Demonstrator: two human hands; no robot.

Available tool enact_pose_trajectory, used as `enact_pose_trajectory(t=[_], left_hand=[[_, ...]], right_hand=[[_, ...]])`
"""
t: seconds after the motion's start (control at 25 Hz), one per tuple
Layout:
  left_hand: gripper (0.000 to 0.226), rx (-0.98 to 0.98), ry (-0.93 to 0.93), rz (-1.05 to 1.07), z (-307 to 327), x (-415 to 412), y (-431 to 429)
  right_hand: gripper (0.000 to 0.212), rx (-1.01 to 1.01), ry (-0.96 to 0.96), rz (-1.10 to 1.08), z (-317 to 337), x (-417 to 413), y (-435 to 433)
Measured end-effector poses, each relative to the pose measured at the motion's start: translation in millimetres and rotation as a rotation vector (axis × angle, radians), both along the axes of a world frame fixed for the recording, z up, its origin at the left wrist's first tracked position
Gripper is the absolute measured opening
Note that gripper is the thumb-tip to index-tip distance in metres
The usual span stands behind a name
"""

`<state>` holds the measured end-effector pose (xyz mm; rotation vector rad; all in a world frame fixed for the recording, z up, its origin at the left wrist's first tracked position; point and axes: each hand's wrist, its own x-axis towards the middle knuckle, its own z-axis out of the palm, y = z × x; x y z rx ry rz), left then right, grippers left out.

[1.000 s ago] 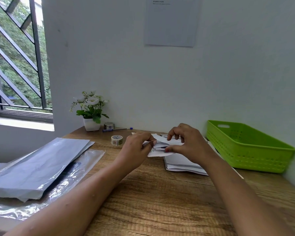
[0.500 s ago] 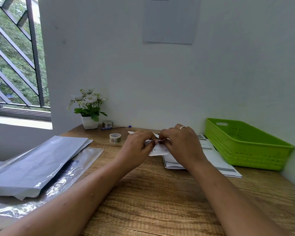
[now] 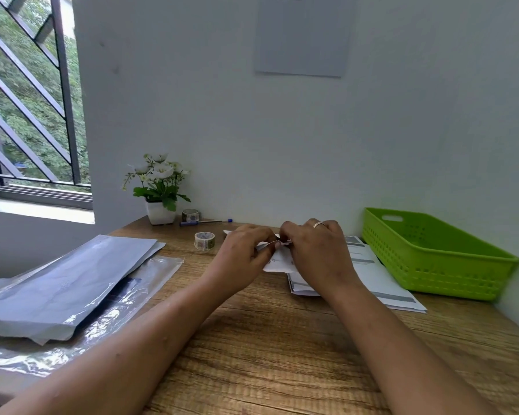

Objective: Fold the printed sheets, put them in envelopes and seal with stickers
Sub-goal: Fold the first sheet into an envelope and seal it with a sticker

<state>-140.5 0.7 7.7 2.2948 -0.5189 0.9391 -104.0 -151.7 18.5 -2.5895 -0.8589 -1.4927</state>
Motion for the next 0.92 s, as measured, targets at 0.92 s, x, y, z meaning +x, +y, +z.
enact_pose_trajectory(t=[0.92], left_hand=[[0.017,-0.198,0.359,0.046,-3.5,13.5,24.6]], right_hand=[[0.056,0.05,0.935,0.194,7.6,-1.8,-28.6]])
